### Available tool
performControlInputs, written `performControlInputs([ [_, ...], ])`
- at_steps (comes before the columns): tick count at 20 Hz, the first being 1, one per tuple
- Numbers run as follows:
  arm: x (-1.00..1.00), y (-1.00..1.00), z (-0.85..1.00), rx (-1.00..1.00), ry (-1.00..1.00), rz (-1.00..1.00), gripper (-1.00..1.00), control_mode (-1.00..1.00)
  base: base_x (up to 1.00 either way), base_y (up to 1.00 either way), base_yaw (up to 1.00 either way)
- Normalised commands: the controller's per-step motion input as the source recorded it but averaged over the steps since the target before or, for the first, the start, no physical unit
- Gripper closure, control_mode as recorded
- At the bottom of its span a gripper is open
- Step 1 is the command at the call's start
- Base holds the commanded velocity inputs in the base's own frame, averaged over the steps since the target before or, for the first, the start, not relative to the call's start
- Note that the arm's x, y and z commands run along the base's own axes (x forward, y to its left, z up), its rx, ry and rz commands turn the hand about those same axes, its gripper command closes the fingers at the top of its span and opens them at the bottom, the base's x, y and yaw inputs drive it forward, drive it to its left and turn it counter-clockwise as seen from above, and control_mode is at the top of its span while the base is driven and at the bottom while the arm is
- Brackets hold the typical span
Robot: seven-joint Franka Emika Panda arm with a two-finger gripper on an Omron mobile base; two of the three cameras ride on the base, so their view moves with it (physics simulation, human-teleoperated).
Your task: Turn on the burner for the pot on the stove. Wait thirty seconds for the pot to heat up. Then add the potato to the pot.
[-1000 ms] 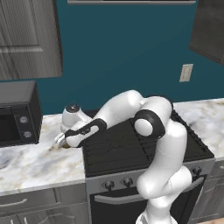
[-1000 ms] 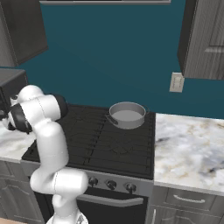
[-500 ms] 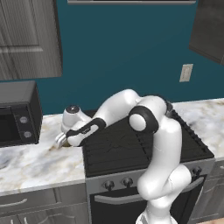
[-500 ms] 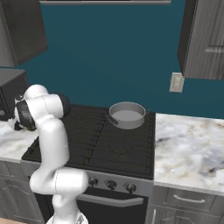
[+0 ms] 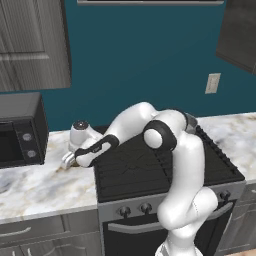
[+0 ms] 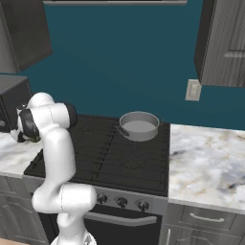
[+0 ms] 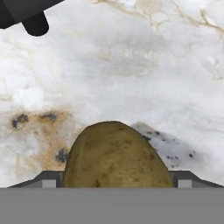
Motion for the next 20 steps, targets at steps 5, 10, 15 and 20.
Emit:
performControlInputs([
  [5, -0.22, -0.02, 0.49, 0.00, -0.15, -0.01, 1.00, -1.00, 0.00, 0.00, 0.00],
  [10, -0.01, -0.27, 0.77, -0.01, -0.08, -0.01, 1.00, -1.00, 0.00, 0.00, 0.00],
  [15, 0.00, -0.50, 0.95, 0.00, 0.01, -0.17, 1.00, -1.00, 0.00, 0.00, 0.00],
  [20, 0.00, -0.88, 0.42, 0.00, 0.09, -0.28, 1.00, -1.00, 0.00, 0.00, 0.00],
])
